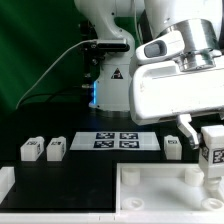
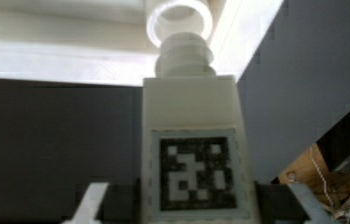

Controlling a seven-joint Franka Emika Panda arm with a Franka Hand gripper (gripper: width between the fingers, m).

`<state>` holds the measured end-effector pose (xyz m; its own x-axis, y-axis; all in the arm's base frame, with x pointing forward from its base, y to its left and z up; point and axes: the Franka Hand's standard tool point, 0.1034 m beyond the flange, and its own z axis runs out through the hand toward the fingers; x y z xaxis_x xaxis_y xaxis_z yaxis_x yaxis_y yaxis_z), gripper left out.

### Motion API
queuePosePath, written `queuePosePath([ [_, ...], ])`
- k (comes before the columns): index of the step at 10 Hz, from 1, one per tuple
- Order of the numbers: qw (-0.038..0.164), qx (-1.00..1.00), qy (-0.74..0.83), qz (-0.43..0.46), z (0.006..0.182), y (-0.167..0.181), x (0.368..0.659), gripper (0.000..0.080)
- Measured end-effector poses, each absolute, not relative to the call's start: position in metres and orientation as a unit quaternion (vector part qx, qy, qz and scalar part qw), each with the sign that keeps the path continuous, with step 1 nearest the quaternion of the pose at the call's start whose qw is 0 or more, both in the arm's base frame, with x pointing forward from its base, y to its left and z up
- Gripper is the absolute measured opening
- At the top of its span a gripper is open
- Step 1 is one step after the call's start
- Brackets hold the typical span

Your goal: Assemble one leg

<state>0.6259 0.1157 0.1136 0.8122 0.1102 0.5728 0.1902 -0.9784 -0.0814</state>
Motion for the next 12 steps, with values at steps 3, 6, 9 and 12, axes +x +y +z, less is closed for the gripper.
queuePosePath([
  [3, 0.068, -0.951, -0.075, -0.291, 0.098, 0.115, 0.625, 0.0291],
  [6, 0.07, -0.953, -0.072, -0.286, 0.085, 0.113, 0.625, 0.0291],
  [9, 0.066, -0.946, -0.066, -0.309, 0.078, 0.115, 0.623, 0.0291],
  [12, 0.059, -0.942, -0.051, -0.326, 0.078, 0.115, 0.621, 0.0291],
])
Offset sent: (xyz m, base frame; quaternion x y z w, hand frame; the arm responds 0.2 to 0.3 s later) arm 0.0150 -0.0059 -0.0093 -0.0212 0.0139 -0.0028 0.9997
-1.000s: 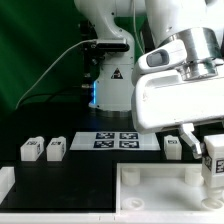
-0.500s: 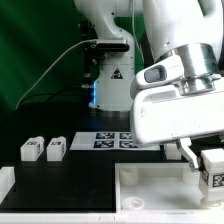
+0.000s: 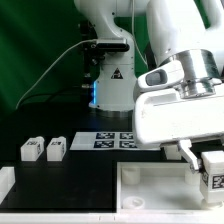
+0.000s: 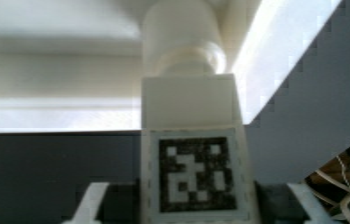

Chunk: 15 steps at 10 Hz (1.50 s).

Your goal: Assemble one leg

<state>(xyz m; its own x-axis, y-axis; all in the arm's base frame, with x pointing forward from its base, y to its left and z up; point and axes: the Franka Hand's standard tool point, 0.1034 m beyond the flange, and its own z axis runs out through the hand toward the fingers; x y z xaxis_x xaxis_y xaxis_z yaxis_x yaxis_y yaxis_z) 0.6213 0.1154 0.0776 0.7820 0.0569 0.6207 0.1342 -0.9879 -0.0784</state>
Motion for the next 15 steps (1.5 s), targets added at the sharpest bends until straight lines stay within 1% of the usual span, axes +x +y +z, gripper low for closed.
queuePosePath([
  [3, 0.059, -0.942, -0.051, -0.326, 0.078, 0.115, 0.621, 0.0291],
  [4, 0.059, -0.942, -0.051, -0.326, 0.078, 0.115, 0.621, 0.0331],
  [5, 0.059, -0.942, -0.051, -0.326, 0.078, 0.115, 0.621, 0.0331],
  [6, 0.059, -0.942, -0.051, -0.326, 0.078, 0.115, 0.621, 0.0523],
  [7, 0.059, -0.942, -0.051, -0.326, 0.078, 0.115, 0.621, 0.0523],
  [8, 0.059, -0.942, -0.051, -0.326, 0.078, 0.115, 0.621, 0.0623],
  [10, 0.06, -0.944, -0.048, -0.321, 0.075, 0.116, 0.62, 0.0648],
  [11, 0.068, -0.957, -0.045, -0.279, 0.057, 0.127, 0.605, 0.0648],
  [15, 0.064, -0.958, -0.048, -0.276, 0.058, 0.124, 0.608, 0.0649],
])
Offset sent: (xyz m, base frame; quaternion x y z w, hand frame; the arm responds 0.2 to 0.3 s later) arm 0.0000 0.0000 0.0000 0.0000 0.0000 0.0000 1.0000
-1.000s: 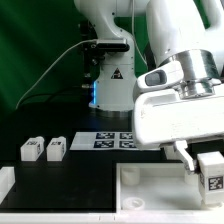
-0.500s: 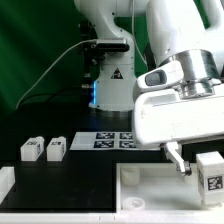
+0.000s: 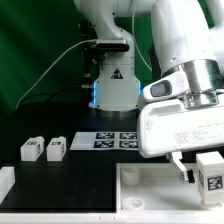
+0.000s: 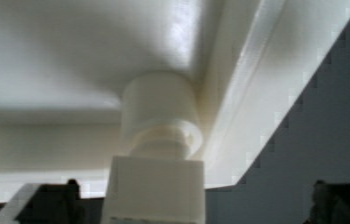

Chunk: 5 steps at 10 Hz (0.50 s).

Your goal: Assemble one leg

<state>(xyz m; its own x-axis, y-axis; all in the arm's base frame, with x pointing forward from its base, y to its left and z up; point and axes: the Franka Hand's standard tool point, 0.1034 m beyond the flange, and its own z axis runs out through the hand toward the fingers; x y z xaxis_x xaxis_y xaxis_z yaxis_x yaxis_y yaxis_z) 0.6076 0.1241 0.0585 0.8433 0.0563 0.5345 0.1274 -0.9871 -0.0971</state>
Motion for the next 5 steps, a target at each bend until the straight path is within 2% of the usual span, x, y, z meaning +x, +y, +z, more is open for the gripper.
queuePosePath([
  [1, 0.07, -0.963, -0.049, -0.256, 0.056, 0.126, 0.606, 0.0649],
  [2, 0.076, -0.969, -0.055, -0.227, 0.072, 0.127, 0.61, 0.0649],
  [3, 0.074, -0.968, -0.055, -0.235, 0.091, 0.122, 0.617, 0.0649],
  [4, 0.084, -0.977, -0.058, -0.185, 0.092, 0.123, 0.613, 0.0649],
  [5, 0.095, -0.984, -0.06, -0.135, 0.103, 0.12, 0.623, 0.0649],
])
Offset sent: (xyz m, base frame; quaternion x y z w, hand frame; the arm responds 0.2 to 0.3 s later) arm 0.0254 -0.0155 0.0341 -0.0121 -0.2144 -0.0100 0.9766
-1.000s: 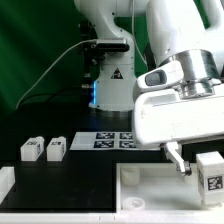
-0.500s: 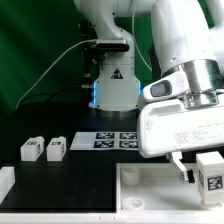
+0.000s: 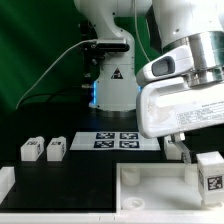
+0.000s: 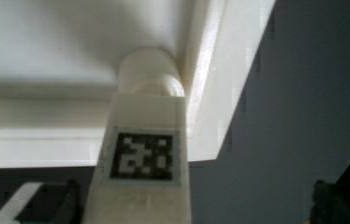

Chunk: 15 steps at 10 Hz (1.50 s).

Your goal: Assemble one leg

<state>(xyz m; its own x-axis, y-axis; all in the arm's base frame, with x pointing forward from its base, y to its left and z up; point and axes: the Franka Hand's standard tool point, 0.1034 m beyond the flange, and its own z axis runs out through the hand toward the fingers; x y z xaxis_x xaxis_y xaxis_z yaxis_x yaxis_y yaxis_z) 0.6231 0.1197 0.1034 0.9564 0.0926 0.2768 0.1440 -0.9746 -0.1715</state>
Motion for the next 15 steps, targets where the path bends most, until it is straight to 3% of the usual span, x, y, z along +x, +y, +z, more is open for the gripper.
queuePosePath([
  [1, 0.102, -0.989, -0.062, -0.087, 0.111, 0.115, 0.629, 0.0649],
  [2, 0.102, -0.992, -0.06, -0.044, 0.112, 0.115, 0.633, 0.0649],
  [3, 0.102, -0.992, -0.069, 0.009, 0.101, 0.118, 0.622, 0.0649],
  [4, 0.1, -0.99, -0.075, 0.065, 0.107, 0.108, 0.632, 0.0649],
  [5, 0.098, -0.991, -0.069, 0.058, 0.108, 0.106, 0.656, 0.0649],
  [7, 0.097, -0.992, -0.065, 0.048, 0.092, 0.108, 0.658, 0.0649],
  [8, 0.097, -0.992, -0.065, 0.037, 0.073, 0.115, 0.636, 0.0649],
  [9, 0.097, -0.992, -0.064, 0.058, 0.068, 0.11, 0.618, 0.0649],
  [10, 0.097, -0.992, -0.062, 0.05, 0.069, 0.109, 0.623, 0.0649],
  [13, 0.096, -0.992, -0.062, 0.052, 0.068, 0.109, 0.623, 0.0281],
  [15, 0.095, -0.993, -0.04, 0.054, 0.068, 0.109, 0.622, 0.0281],
])
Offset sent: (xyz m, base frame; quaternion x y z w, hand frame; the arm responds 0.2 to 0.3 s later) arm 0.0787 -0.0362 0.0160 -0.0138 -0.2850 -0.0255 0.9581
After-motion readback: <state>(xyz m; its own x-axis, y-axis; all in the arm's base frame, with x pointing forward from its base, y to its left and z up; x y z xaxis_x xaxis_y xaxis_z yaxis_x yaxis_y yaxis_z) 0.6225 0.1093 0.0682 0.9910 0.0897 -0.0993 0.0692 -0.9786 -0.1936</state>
